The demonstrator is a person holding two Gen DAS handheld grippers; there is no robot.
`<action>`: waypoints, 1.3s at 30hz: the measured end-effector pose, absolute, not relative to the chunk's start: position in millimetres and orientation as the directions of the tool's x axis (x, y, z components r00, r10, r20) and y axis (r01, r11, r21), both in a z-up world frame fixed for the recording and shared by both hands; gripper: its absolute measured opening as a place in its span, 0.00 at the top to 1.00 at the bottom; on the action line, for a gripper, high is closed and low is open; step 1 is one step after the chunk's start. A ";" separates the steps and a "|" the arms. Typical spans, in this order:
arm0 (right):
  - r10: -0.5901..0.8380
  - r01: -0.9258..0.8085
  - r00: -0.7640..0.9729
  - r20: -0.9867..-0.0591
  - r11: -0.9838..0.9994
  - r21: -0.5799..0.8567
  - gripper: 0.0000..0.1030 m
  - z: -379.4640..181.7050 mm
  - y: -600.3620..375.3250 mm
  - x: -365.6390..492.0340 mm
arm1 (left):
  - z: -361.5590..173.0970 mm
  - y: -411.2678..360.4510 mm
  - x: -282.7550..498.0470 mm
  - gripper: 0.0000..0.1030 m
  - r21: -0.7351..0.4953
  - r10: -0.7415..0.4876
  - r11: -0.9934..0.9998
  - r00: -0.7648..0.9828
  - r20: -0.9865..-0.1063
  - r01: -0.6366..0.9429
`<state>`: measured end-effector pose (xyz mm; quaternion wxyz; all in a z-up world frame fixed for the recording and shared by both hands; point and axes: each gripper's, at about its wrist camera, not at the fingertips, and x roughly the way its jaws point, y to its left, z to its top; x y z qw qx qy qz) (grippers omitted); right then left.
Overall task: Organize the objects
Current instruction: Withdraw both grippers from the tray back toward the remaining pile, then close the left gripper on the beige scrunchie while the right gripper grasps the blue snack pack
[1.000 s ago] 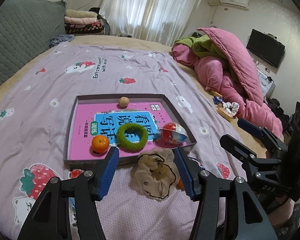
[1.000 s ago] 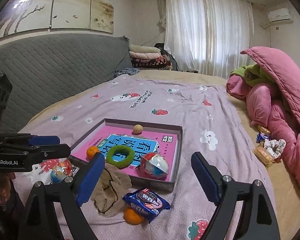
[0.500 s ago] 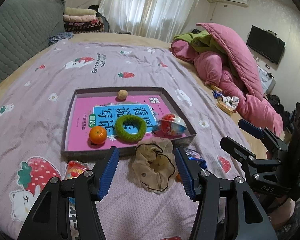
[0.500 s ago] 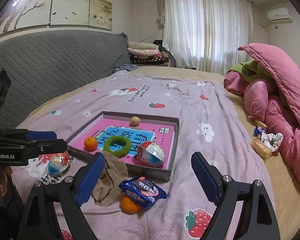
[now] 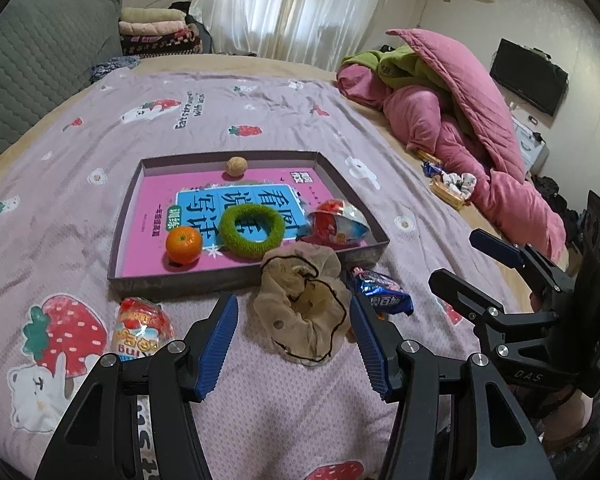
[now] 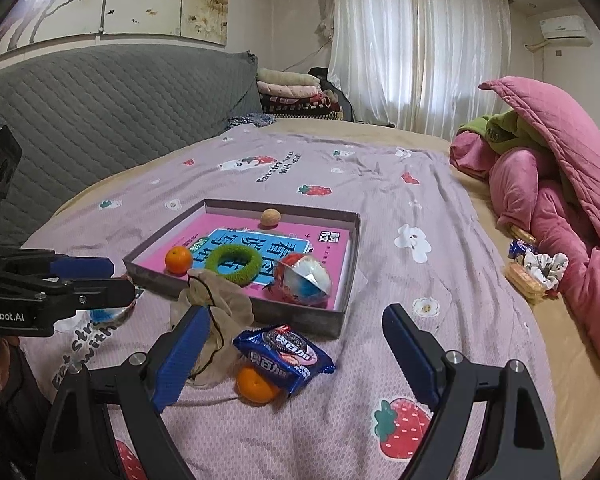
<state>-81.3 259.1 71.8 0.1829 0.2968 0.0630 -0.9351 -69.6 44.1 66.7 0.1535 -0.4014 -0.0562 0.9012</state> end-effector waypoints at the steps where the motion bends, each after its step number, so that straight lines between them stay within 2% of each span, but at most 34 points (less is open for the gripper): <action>1: -0.304 0.380 -0.755 -0.581 -0.925 -0.010 0.14 70.5 259.2 -81.3 | 65.4 44.9 -69.3 0.42 -0.222 0.321 -0.947 -0.628 -0.709 -0.233; 39: -0.270 0.383 -0.694 -0.667 -0.924 -0.024 0.14 27.1 264.3 -90.6 | 20.2 70.5 -69.1 0.42 -0.147 0.257 -0.962 -0.572 -0.779 -0.231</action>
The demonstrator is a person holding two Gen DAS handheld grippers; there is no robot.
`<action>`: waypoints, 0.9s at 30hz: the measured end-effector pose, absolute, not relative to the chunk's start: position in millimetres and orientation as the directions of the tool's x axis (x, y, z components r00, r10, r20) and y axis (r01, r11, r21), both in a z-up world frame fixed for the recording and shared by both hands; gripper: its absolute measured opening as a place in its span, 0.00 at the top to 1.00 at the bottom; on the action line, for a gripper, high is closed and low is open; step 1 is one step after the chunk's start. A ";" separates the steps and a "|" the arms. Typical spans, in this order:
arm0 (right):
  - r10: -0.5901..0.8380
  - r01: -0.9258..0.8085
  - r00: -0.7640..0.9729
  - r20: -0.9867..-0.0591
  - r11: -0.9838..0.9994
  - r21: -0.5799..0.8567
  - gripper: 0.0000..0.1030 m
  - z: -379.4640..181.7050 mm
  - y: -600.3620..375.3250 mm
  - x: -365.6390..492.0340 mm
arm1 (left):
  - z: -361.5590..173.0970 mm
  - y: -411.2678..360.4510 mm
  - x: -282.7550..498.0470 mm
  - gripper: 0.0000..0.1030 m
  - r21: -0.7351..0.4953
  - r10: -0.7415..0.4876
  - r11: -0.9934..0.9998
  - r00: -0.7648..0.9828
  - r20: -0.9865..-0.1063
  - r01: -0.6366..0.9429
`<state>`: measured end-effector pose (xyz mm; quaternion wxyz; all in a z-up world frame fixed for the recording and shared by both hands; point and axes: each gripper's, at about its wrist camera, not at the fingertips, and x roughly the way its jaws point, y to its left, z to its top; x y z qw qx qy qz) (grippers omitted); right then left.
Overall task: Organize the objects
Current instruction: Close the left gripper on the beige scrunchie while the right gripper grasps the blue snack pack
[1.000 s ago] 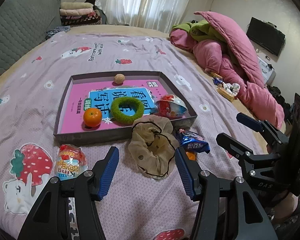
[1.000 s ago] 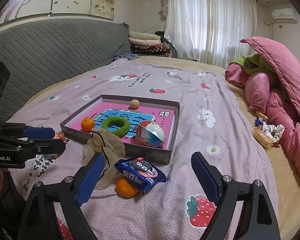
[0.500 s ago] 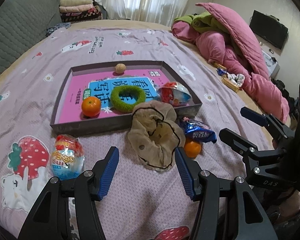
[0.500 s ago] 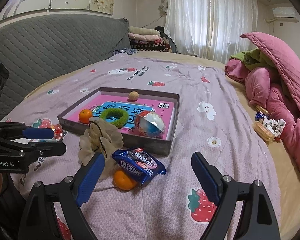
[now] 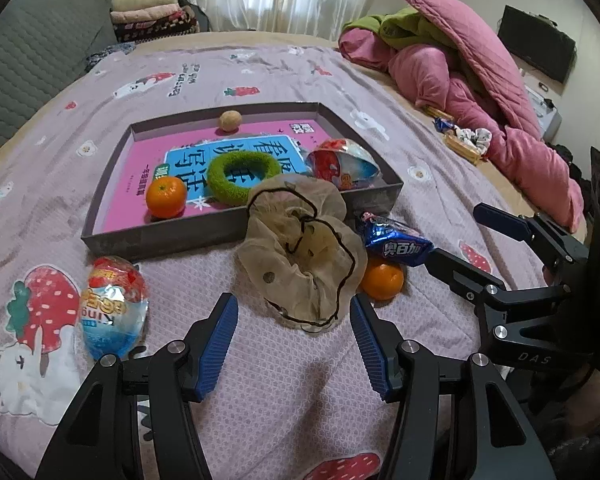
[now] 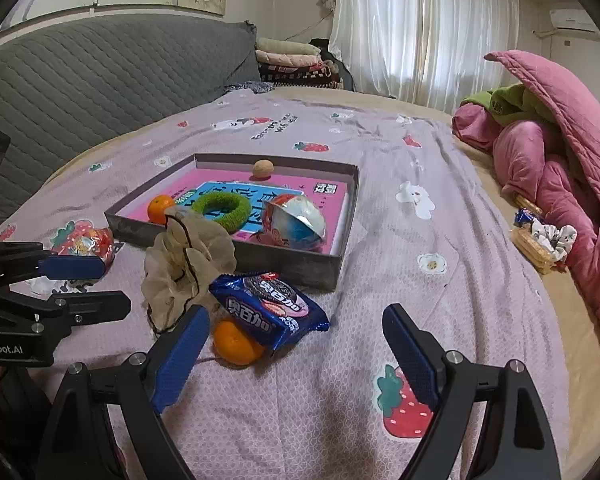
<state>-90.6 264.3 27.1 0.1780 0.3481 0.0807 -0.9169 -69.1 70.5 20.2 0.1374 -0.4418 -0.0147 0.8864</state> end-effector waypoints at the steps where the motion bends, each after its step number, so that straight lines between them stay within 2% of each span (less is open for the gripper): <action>1: -0.270 0.383 -0.693 -0.669 -0.923 -0.024 0.14 26.1 264.4 -91.2 | 19.2 71.0 -69.6 0.42 -0.148 0.256 -0.962 -0.571 -0.780 -0.230; 17: -0.280 0.426 -0.618 -0.734 -0.905 -0.013 0.14 1.3 264.4 -121.6 | -0.4 71.9 -96.6 0.42 -0.161 0.246 -0.967 -0.561 -0.790 -0.197; 27: -0.388 0.463 -0.520 -0.761 -0.877 0.131 0.14 -10.9 263.6 -147.0 | -15.3 73.0 -115.0 0.42 -0.182 0.257 -0.965 -0.544 -0.799 -0.190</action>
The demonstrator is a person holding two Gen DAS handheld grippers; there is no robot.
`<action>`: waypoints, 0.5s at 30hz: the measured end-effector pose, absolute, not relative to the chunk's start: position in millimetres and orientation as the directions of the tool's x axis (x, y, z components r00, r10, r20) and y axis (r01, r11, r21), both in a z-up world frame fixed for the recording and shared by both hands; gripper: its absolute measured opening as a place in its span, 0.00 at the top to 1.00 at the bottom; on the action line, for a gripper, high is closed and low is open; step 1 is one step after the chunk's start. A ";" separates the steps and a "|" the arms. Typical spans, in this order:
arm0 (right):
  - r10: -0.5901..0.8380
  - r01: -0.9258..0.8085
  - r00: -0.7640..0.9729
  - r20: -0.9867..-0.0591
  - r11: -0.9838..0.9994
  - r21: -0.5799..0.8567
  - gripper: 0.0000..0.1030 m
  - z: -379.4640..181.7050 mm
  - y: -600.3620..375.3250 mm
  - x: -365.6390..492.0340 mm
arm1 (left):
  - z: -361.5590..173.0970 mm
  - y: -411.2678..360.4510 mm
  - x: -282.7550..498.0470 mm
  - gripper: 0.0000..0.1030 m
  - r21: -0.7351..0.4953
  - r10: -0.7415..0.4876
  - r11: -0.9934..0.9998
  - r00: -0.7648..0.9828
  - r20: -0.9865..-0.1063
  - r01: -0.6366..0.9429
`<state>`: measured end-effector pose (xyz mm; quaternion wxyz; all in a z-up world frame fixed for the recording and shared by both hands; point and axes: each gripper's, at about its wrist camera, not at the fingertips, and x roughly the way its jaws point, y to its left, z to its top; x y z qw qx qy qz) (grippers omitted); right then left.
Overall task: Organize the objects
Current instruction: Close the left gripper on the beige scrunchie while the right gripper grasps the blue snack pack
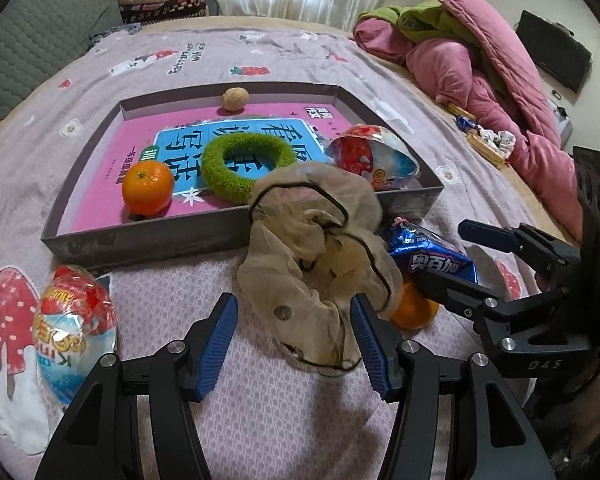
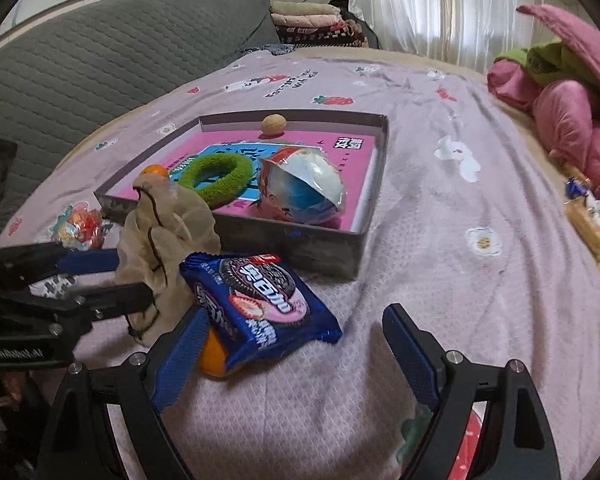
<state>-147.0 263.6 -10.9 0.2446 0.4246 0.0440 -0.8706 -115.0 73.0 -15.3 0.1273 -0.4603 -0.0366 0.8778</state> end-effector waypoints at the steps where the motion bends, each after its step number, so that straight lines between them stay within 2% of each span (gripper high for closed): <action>1: -0.399 0.463 -0.506 -0.765 -0.874 0.150 0.14 -12.8 263.3 -149.5 | -15.9 73.0 -116.3 0.42 -0.184 0.258 -0.965 -0.544 -0.798 -0.189; 8: -0.450 0.470 -0.455 -0.768 -0.854 0.222 0.15 -18.7 259.8 -161.2 | -18.6 73.8 -127.4 0.42 -0.184 0.255 -0.966 -0.549 -0.796 -0.181; 11: -0.457 0.482 -0.447 -0.769 -0.847 0.223 0.18 -18.5 256.1 -164.8 | -19.9 74.1 -130.3 0.42 -0.172 0.242 -0.969 -0.558 -0.793 -0.176; 14: -0.473 0.489 -0.443 -0.762 -0.840 0.237 0.27 -18.2 253.9 -165.4 | -22.4 73.9 -132.7 0.42 -0.172 0.240 -0.970 -0.559 -0.794 -0.173; 15: -0.480 0.494 -0.440 -0.759 -0.835 0.242 0.34 -18.0 253.0 -165.2 | -22.6 74.0 -132.9 0.42 -0.172 0.240 -0.970 -0.560 -0.793 -0.173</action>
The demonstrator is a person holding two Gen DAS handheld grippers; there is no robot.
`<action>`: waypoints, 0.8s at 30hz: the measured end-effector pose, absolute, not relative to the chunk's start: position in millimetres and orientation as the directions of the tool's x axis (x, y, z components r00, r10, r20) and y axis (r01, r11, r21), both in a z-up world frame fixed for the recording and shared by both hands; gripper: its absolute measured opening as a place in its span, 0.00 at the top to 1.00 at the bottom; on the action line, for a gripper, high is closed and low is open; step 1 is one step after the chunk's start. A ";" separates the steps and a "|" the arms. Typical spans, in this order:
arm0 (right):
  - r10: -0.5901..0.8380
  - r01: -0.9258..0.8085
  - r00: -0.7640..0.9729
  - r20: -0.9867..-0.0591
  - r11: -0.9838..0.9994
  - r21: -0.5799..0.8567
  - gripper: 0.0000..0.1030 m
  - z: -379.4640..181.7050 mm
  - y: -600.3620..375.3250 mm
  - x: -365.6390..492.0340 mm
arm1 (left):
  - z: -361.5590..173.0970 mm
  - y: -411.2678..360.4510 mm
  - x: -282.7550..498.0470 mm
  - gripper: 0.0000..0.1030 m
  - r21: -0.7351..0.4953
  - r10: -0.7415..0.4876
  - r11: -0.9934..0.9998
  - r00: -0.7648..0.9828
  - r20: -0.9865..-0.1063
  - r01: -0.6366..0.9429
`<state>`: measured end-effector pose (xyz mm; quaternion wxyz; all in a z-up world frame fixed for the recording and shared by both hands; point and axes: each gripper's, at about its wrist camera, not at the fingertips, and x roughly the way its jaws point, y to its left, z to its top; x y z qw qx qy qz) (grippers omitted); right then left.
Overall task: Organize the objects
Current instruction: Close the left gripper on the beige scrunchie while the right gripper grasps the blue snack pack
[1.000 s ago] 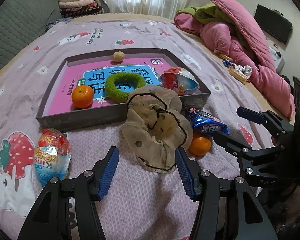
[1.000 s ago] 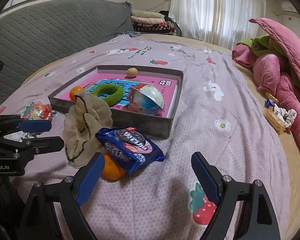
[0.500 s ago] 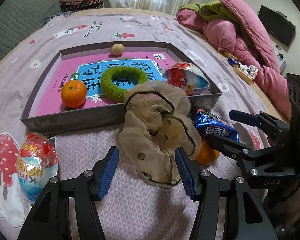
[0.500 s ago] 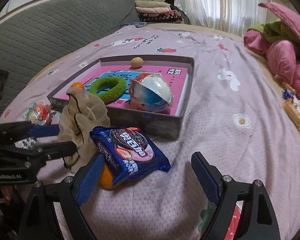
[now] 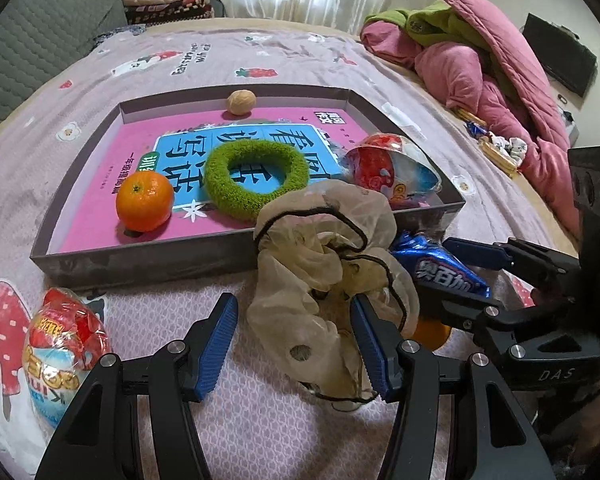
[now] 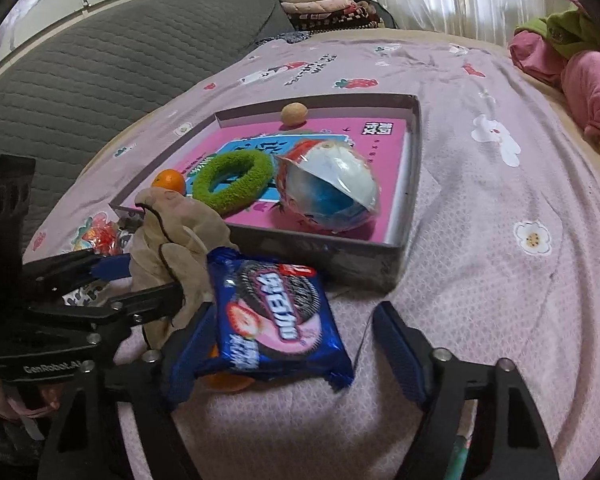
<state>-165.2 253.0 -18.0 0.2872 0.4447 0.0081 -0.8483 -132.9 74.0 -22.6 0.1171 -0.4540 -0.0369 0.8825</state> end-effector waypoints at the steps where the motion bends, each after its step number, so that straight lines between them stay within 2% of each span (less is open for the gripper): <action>1: -0.496 0.505 -0.427 -0.756 -0.824 0.256 0.42 -18.3 250.4 -164.8 | -23.4 74.2 -134.0 0.42 -0.170 0.240 -0.970 -0.561 -0.792 -0.174; 13: -0.460 0.518 -0.472 -0.752 -0.835 0.185 0.45 -16.2 241.9 -158.0 | -30.2 80.8 -148.1 0.42 -0.174 0.246 -0.968 -0.569 -0.785 -0.178; 17: -0.460 0.515 -0.475 -0.751 -0.837 0.187 0.46 -15.6 242.0 -158.5 | -30.0 84.4 -148.7 0.60 -0.165 0.246 -0.968 -0.577 -0.778 -0.191; 21: -0.481 0.503 -0.458 -0.748 -0.833 0.229 0.47 -17.1 246.5 -160.6 | -28.6 86.1 -146.2 0.73 -0.156 0.246 -0.967 -0.585 -0.773 -0.201; 24: -0.495 0.498 -0.454 -0.741 -0.830 0.250 0.49 -16.2 249.9 -160.5 | -25.5 83.1 -144.5 0.77 -0.174 0.260 -0.964 -0.589 -0.765 -0.200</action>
